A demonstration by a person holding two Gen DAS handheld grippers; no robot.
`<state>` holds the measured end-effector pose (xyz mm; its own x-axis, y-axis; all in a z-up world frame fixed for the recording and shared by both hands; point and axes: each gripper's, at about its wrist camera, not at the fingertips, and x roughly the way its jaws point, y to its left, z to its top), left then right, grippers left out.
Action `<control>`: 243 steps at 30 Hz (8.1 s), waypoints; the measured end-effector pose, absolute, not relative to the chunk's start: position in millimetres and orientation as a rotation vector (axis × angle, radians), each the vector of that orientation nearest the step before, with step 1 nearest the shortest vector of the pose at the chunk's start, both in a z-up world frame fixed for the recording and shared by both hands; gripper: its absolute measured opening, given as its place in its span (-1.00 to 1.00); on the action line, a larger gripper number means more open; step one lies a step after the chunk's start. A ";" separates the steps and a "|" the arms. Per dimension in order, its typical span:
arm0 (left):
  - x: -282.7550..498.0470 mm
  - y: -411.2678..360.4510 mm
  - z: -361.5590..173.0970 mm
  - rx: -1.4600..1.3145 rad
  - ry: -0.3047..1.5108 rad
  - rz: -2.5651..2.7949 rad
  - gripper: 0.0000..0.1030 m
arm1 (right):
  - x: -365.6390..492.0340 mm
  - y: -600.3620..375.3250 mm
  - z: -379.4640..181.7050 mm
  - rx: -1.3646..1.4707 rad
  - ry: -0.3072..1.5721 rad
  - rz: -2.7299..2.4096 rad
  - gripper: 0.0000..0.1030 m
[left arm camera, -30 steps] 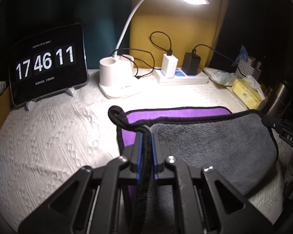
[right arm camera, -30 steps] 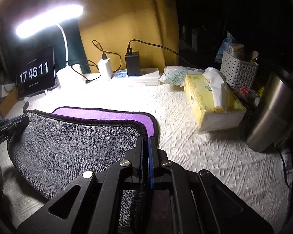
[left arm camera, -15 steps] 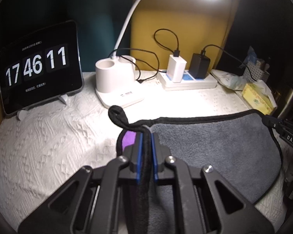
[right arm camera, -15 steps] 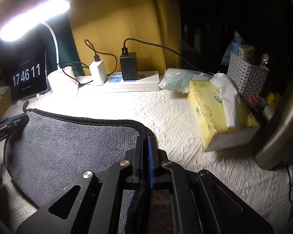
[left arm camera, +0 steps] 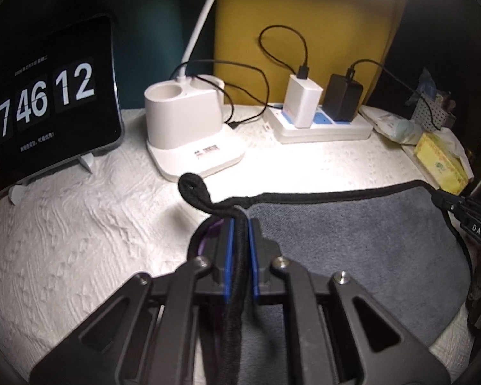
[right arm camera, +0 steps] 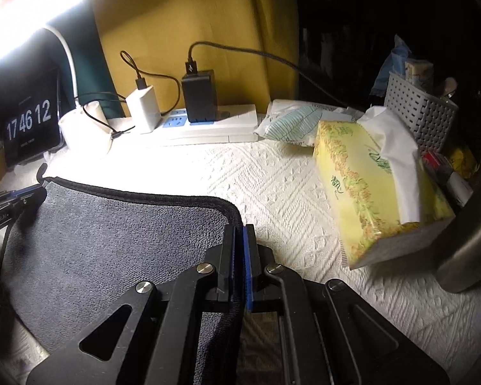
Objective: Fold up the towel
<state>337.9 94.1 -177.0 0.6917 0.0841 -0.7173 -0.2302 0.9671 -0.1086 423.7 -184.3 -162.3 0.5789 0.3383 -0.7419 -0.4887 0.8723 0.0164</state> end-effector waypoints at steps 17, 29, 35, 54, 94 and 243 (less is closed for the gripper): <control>351.7 105.7 -196.2 -0.236 0.876 0.187 -0.72 | 437.9 -179.3 -185.6 -0.204 0.891 0.479 -0.89; 349.3 107.2 -192.7 -0.233 0.887 0.231 -0.18 | 436.5 -178.0 -187.0 -0.218 0.899 0.467 -0.77; 341.8 112.9 -194.9 -0.248 0.894 0.251 0.25 | 436.8 -179.1 -186.7 -0.222 0.907 0.449 -0.63; 313.6 107.5 -185.5 -0.268 0.883 0.231 0.26 | 413.7 -177.5 -175.4 -0.238 0.918 0.442 -0.27; 229.8 73.9 -158.6 -0.292 0.839 0.154 0.26 | 328.9 -183.3 -146.5 -0.245 0.891 0.452 -0.14; -17.2 -14.9 10.6 -0.173 0.295 0.089 0.67 | 72.2 -250.5 20.2 -0.172 0.462 0.480 -0.13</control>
<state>-17.2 -14.9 10.6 0.9531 0.0615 -0.2963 -0.1119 0.9813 -0.1564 72.2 -250.5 20.2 0.7864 0.4049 -0.4664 -0.4815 0.8749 -0.0524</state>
